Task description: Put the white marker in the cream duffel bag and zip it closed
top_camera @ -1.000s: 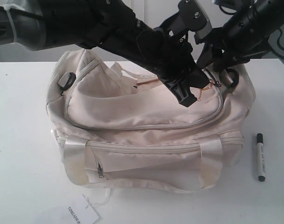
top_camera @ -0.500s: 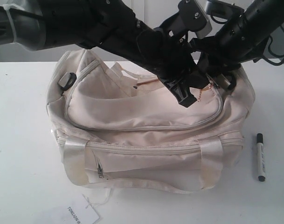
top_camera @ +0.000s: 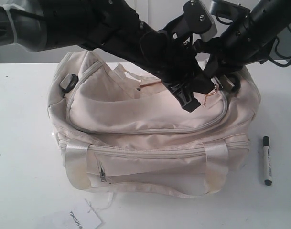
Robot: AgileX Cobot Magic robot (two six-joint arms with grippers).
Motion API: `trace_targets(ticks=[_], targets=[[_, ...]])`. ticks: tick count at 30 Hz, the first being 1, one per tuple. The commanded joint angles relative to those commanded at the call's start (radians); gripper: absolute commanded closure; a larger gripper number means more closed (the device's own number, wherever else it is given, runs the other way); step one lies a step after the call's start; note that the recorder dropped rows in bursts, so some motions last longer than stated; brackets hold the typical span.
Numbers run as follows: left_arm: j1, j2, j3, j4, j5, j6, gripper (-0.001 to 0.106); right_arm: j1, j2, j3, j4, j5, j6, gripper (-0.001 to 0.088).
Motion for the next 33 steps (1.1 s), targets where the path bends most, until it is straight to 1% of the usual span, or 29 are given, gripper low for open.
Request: trace_targets(ticks=[8,18,21,26,33], targets=[[0.000,0.000,0.000,0.000,0.086,0.000,0.105,0.000,0.000,0.000,0.004,-0.034,0.020,0.0868],[0.000,0.000,0.000,0.000,0.107,-0.004,0.105,0.000,0.000,0.000,0.004,-0.058,0.028,0.0868],[0.000,0.000,0.000,0.000,0.137,-0.004,0.105,0.000,0.000,0.000,0.004,-0.066,0.028,0.0868],[0.000,0.000,0.000,0.000,0.222,-0.004,0.105,0.000,0.000,0.000,0.004,-0.079,0.028,0.0868],[0.000,0.000,0.000,0.000,0.261,-0.004,0.105,0.000,0.000,0.000,0.004,-0.081,0.028,0.0868]])
